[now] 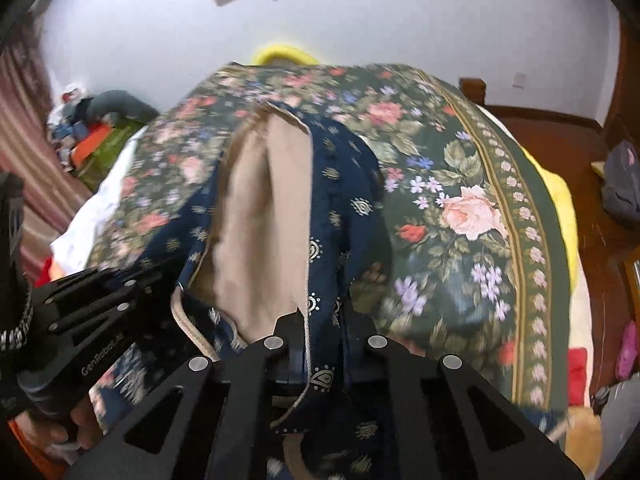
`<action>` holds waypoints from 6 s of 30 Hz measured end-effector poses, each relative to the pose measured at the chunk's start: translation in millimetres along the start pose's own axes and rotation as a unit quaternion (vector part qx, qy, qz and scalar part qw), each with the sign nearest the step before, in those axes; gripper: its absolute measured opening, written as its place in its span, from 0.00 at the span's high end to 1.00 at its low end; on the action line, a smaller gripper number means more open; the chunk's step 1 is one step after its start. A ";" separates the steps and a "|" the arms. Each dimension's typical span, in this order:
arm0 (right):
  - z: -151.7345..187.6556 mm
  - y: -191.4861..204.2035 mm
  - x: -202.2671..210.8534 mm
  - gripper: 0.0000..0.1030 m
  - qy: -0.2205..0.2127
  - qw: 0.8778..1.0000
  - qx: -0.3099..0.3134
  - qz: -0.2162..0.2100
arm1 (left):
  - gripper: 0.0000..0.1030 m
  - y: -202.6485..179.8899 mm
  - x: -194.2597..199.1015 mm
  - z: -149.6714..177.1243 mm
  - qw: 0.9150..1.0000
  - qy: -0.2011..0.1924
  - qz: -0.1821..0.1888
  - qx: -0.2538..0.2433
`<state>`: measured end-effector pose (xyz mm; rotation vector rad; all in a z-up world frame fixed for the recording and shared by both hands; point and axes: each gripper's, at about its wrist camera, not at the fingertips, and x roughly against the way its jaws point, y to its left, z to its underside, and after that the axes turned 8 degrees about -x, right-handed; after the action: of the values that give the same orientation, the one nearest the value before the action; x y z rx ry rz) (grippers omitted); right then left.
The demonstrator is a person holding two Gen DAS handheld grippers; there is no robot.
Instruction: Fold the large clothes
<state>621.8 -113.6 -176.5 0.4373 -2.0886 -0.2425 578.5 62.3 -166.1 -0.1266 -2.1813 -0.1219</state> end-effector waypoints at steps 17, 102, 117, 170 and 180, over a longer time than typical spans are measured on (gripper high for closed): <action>147.9 10.3 118.0 0.92 0.012 0.998 0.059 0.002 | 0.93 -21.1 109.3 130.9 0.995 0.039 0.086 -0.034; 242.5 34.9 177.8 0.90 0.060 0.994 0.075 -0.046 | 0.92 -33.3 173.0 192.7 0.992 -0.001 0.122 -0.025; 308.9 26.6 176.7 0.85 0.078 0.986 0.129 0.065 | 0.52 -28.3 149.7 293.4 0.994 0.067 0.080 -0.016; 252.1 -70.6 202.4 0.14 0.021 0.996 -0.002 0.088 | 0.22 45.8 165.4 262.8 0.995 0.016 0.044 0.088; 181.5 -99.3 142.4 0.14 0.044 0.995 -0.087 0.026 | 0.19 116.2 92.6 230.4 0.968 0.043 0.074 0.237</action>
<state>419.9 -261.8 -194.7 0.2820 -1.9714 -0.3657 355.1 212.6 -218.0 -0.0102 -2.0457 0.4686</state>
